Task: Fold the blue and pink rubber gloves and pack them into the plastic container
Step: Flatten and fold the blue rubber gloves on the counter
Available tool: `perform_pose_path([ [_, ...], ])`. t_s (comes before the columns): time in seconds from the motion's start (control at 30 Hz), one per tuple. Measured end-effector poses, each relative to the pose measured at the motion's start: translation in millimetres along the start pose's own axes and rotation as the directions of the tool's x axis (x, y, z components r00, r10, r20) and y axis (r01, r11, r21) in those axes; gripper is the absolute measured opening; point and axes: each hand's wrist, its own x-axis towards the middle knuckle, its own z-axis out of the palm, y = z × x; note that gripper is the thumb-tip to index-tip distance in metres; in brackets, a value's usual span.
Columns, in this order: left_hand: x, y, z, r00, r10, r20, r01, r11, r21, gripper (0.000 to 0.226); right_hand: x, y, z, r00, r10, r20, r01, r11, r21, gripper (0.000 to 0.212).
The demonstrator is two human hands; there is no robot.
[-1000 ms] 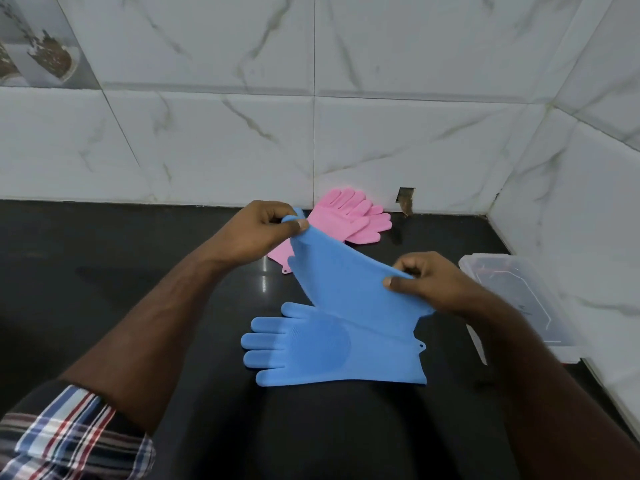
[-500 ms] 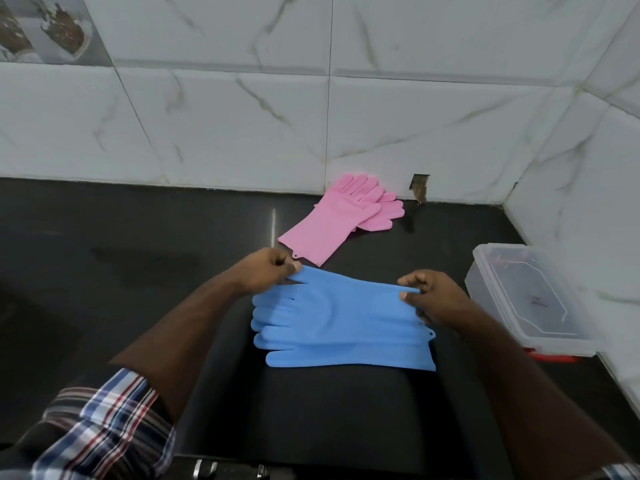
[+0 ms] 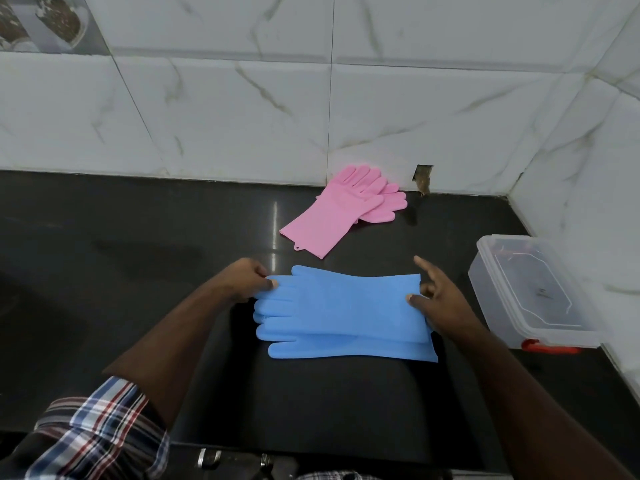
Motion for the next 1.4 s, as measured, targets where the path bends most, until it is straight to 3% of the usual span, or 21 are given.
perform_pose_path([
  [0.13,-14.9,-6.0,3.1,1.000,0.024,-0.002,-0.023,0.926,-0.377,0.021,-12.5,1.1,-1.4,0.997,-0.027,0.073,0.024,0.999,0.045,0.061],
  [0.3,-26.1,-5.6,3.4,0.994,0.038,-0.101,-0.075,0.918,-0.389,0.017,-12.1,11.4,-2.8,1.000,0.013,-0.002,-0.013,0.987,0.158,0.050],
  [0.4,-29.4,-7.3,-0.6,0.999,0.020,-0.051,-0.042,0.881,-0.472,0.015,-9.0,14.2,-6.7,0.999,0.035,0.009,-0.036,0.951,0.306,0.050],
  [0.57,-39.3,-11.4,3.3,1.000,-0.008,0.018,0.017,0.819,-0.574,0.017,-11.7,15.1,-17.8,0.996,0.067,0.062,-0.086,0.912,0.402,0.049],
  [0.73,-47.1,-27.5,16.2,0.997,-0.048,0.058,0.070,0.880,-0.469,0.027,-18.1,28.4,-15.7,0.982,0.127,0.141,-0.153,0.969,0.193,0.049],
  [0.93,-46.6,-32.5,19.7,0.993,-0.117,-0.019,0.105,0.942,-0.319,0.029,-11.1,28.0,-8.2,0.989,0.127,-0.075,-0.135,0.984,-0.114,0.054],
  [1.17,-39.8,-31.0,22.5,0.996,-0.087,0.026,0.089,0.876,-0.474,0.019,6.6,21.6,-2.0,0.968,0.233,-0.094,-0.242,0.966,-0.093,0.061],
  [1.23,-38.3,-29.9,20.8,0.996,-0.080,0.033,0.086,0.866,-0.492,0.019,11.1,21.5,0.7,0.965,0.244,-0.097,-0.251,0.965,-0.075,0.054],
  [1.4,-35.3,-26.6,18.0,0.997,-0.057,0.054,0.074,0.910,-0.409,0.020,13.4,11.9,3.0,0.969,0.197,-0.146,-0.214,0.970,-0.115,0.012],
])
